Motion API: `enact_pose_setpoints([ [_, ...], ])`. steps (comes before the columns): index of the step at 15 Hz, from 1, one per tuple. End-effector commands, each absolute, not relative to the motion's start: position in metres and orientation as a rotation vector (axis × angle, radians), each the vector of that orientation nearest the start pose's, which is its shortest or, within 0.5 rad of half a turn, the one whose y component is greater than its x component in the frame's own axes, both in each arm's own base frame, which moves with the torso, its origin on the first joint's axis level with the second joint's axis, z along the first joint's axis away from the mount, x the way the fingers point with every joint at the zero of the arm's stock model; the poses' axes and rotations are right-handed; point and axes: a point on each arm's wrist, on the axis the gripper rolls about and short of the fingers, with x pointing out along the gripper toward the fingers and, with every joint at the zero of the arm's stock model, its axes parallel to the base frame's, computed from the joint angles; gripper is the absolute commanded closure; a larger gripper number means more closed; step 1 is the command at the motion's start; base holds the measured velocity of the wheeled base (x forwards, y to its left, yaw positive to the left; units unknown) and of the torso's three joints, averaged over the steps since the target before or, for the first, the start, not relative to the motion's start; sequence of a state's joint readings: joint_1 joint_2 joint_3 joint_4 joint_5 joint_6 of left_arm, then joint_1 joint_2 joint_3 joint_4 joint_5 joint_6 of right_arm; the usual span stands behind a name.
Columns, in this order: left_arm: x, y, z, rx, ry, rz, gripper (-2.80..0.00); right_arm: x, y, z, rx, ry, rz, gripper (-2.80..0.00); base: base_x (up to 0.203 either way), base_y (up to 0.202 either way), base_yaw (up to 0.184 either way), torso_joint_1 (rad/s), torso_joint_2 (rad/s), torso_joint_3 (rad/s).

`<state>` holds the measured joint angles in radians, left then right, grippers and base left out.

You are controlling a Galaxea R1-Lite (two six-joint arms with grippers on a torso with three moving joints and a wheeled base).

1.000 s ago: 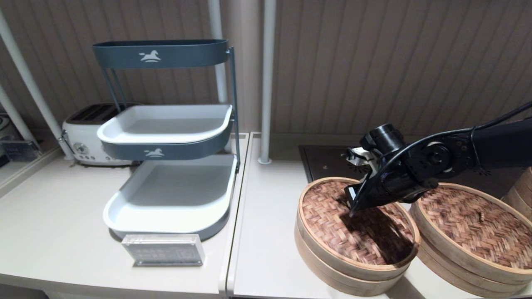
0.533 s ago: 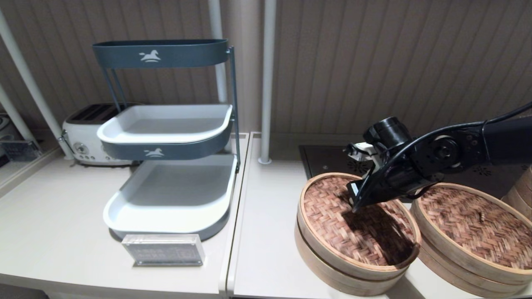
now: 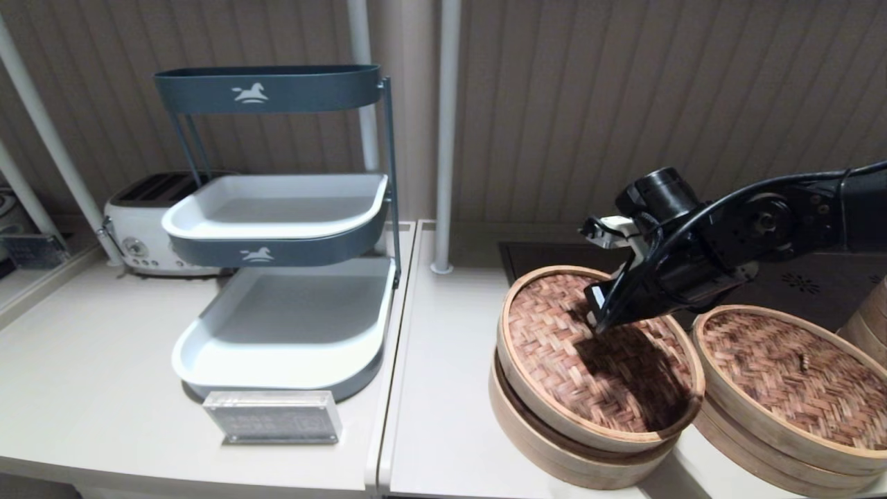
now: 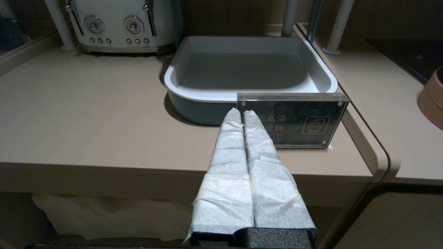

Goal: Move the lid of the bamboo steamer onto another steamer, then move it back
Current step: Put the steamer

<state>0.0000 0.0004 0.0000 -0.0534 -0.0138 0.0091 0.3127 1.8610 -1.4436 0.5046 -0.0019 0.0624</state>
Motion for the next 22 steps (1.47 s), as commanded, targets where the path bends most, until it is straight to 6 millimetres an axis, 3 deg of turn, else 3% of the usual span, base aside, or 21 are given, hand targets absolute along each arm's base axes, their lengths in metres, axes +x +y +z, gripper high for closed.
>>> enact_pose_setpoints([
  [1, -0.021, 0.000, 0.073, 0.009, -0.028, -0.014, 0.00, 0.321, 0.103, 0.214, -0.089, 0.911, 0.259, 0.00, 0.000, 0.000, 0.000, 0.000, 0.00, 0.000],
  [6, -0.021, 0.000, 0.073, 0.009, -0.029, -0.014, 0.00, 0.317, 0.102, 0.238, -0.103, 0.914, 0.251, 0.00, 0.000, 0.000, 0.000, 0.000, 0.00, 0.000],
  [16, -0.021, 0.000, 0.073, 0.009, -0.028, -0.014, 0.00, 0.316, 0.092, 0.257, -0.116, 0.910, 0.239, 0.00, 0.000, 0.000, 0.000, 0.000, 0.00, 0.000],
  [22, -0.021, 0.000, 0.073, 0.009, -0.029, -0.014, 0.00, 0.315, 0.070, 0.270, -0.103, 0.897, 0.186, 0.00, 0.000, 0.000, 0.000, 0.000, 0.00, 0.000],
])
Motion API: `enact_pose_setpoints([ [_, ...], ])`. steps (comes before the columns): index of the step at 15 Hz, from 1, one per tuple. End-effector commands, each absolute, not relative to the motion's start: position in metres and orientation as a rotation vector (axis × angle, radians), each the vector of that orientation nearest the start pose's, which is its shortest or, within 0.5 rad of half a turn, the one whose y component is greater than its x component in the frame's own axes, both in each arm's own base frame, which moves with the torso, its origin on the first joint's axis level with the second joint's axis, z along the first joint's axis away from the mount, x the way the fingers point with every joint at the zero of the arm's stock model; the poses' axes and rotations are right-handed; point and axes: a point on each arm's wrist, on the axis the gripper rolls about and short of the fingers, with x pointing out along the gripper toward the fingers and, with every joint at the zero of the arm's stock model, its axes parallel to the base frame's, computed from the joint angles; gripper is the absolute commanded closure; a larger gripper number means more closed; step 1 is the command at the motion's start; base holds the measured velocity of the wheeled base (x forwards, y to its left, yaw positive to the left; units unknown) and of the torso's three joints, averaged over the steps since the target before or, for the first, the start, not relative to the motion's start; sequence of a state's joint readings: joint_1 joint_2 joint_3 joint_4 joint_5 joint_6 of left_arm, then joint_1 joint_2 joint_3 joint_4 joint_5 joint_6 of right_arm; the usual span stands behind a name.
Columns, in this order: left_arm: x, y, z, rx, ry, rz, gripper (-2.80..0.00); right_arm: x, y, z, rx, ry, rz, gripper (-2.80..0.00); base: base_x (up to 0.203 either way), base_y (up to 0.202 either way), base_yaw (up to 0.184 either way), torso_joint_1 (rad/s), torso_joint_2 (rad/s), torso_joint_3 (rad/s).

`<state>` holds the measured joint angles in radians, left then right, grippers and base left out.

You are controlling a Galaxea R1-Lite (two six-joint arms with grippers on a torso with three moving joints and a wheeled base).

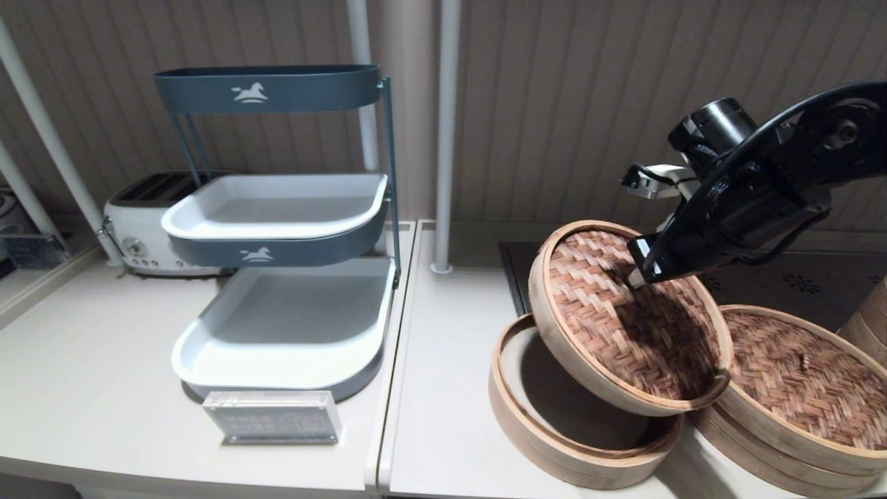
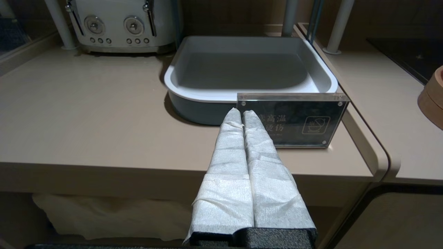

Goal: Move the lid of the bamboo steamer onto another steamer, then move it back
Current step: Put the steamer

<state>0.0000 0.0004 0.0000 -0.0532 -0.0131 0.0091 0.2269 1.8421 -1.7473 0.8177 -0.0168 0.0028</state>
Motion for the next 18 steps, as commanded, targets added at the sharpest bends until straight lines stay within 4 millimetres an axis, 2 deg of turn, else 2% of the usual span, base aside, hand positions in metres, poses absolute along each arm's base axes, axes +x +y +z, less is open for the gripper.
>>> enact_pose_setpoints([
  [1, -0.021, 0.000, 0.073, 0.009, -0.028, -0.014, 0.00, 0.315, 0.066, 0.274, -0.099, 0.889, 0.177, 0.00, 0.000, 0.000, 0.000, 0.000, 0.00, 0.000],
  [7, -0.021, 0.000, 0.073, 0.009, -0.029, -0.014, 0.00, 0.311, 0.046, 0.294, -0.093, 0.902, 0.131, 0.00, 0.000, 0.000, 0.000, 0.000, 0.00, 0.000],
  [18, -0.021, 0.000, 0.073, 0.009, -0.028, -0.014, 0.00, 0.309, -0.012, 0.291, -0.094, 0.952, 0.005, 0.00, 0.000, 0.000, 0.000, 0.000, 0.00, 0.000],
])
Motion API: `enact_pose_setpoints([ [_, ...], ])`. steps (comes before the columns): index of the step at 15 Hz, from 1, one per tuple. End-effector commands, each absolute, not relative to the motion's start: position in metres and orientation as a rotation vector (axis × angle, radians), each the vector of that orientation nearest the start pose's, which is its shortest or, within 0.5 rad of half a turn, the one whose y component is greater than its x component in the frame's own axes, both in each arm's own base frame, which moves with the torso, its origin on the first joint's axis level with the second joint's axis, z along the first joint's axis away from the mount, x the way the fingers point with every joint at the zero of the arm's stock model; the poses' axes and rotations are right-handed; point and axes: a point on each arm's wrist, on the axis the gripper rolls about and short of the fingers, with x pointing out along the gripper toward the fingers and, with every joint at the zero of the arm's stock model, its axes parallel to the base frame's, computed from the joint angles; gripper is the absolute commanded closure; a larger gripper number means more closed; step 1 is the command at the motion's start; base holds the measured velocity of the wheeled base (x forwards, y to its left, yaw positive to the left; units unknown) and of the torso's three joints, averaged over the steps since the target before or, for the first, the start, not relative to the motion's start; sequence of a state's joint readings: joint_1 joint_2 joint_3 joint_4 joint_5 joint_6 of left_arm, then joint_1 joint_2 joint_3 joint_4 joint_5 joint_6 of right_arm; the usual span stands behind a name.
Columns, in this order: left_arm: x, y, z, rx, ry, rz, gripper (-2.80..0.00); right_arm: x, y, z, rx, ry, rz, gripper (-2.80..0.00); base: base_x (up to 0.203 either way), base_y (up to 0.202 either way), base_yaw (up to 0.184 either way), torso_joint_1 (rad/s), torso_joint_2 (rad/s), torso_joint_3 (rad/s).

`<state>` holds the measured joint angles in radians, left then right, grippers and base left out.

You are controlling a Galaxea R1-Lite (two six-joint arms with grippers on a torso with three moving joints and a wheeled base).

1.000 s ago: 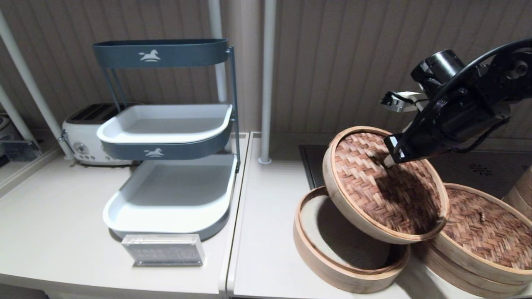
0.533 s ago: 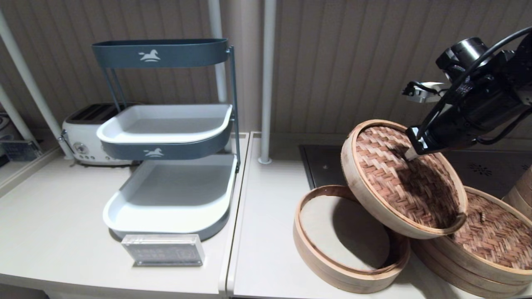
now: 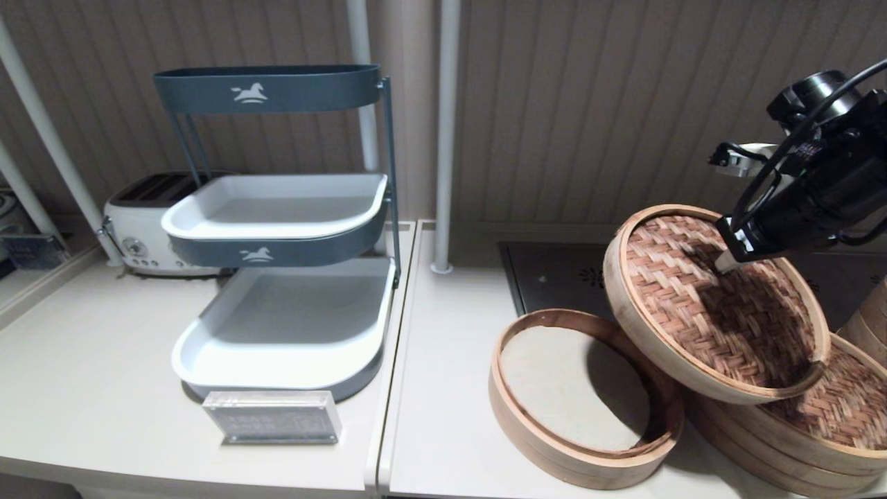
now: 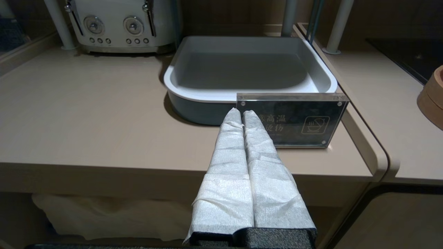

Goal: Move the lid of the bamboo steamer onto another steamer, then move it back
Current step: Put the steamer

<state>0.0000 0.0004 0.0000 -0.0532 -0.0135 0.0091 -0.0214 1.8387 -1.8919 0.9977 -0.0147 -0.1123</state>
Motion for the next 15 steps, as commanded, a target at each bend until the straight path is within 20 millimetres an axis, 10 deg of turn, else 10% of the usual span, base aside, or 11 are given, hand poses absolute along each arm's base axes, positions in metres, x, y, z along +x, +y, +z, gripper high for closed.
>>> enact_pose_setpoints([
  [1, -0.021, 0.000, 0.073, 0.009, -0.028, -0.014, 0.00, 0.309, -0.019, 0.290, -0.092, 0.958, -0.009, 0.00, 0.000, 0.000, 0.000, 0.000, 0.00, 0.000],
  [15, -0.021, 0.000, 0.073, 0.009, -0.028, -0.014, 0.00, 0.305, -0.094, 0.265, -0.047, 1.065, -0.126, 0.00, 0.000, 0.000, 0.000, 0.000, 0.00, 0.000],
])
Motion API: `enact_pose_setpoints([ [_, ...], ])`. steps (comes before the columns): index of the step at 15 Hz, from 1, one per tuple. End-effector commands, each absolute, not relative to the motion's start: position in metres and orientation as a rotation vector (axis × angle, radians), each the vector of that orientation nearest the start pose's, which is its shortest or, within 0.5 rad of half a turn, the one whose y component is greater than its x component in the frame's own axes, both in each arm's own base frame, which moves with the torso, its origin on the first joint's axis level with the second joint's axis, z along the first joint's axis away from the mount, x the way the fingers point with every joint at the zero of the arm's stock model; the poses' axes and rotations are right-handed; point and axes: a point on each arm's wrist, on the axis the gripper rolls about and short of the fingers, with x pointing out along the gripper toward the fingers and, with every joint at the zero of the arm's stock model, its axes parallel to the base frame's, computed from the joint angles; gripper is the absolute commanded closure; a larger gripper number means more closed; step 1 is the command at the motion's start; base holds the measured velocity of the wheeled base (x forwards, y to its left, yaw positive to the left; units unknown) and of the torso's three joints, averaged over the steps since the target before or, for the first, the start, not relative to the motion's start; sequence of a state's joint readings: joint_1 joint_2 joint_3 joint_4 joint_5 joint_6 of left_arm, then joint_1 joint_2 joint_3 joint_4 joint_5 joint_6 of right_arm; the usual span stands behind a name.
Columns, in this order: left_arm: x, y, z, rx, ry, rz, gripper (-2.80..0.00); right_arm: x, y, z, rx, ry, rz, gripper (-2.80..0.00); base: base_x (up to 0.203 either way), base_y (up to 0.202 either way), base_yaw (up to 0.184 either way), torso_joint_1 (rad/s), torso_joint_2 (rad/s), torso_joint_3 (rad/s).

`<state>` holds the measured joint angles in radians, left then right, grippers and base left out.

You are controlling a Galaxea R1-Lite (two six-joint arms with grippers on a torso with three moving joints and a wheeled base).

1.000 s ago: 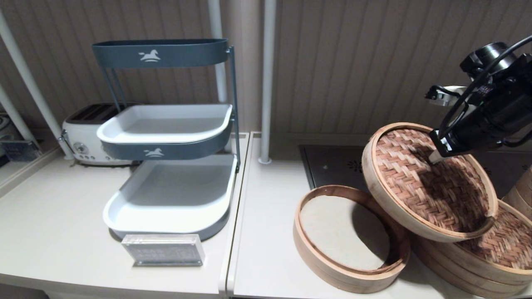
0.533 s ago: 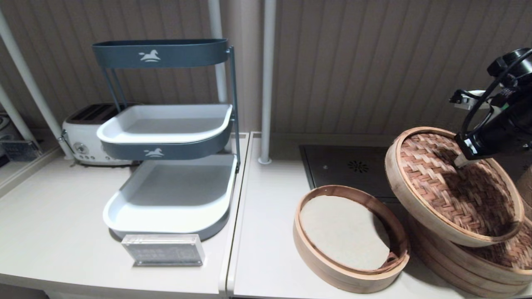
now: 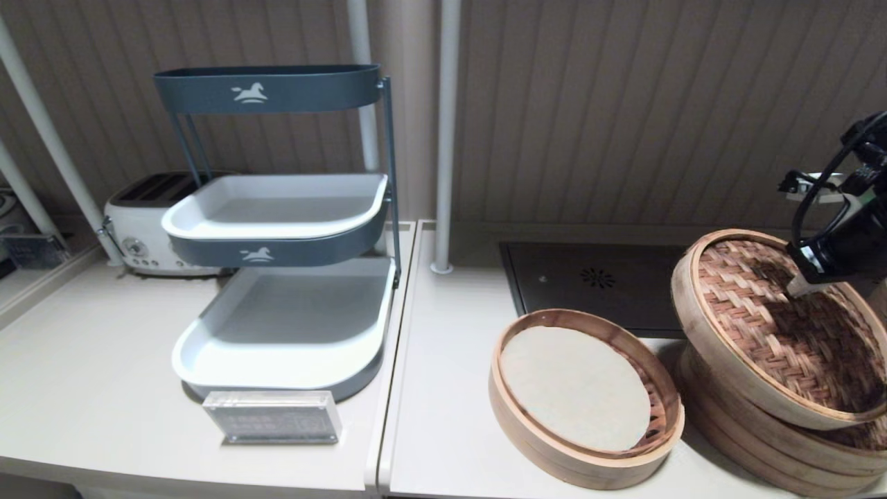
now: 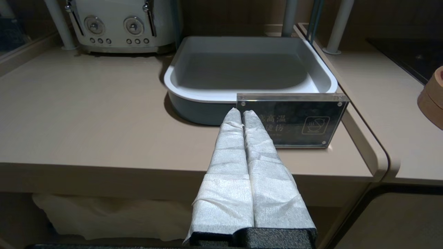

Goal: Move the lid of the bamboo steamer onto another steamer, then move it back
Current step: Put the steamer

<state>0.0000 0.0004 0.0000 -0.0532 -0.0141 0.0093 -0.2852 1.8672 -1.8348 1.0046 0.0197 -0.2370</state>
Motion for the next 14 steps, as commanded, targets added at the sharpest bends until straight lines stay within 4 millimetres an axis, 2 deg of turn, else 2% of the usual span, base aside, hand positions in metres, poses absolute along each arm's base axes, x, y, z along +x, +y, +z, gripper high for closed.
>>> enact_pose_setpoints([
  [1, -0.021, 0.000, 0.073, 0.009, -0.029, -0.014, 0.00, 0.304, -0.098, 0.263, -0.037, 1.070, -0.132, 0.00, 0.000, 0.000, 0.000, 0.000, 0.00, 0.000],
  [9, -0.021, 0.000, 0.073, 0.009, -0.028, -0.014, 0.00, 0.301, -0.118, 0.256, 0.000, 1.095, -0.168, 0.00, 0.000, 0.000, 0.000, 0.000, 0.00, 0.000],
  [14, -0.021, 0.000, 0.073, 0.009, -0.028, -0.014, 0.00, 0.303, -0.130, 0.243, 0.025, 1.135, -0.182, 0.00, 0.000, 0.000, 0.000, 0.000, 0.00, 0.000],
])
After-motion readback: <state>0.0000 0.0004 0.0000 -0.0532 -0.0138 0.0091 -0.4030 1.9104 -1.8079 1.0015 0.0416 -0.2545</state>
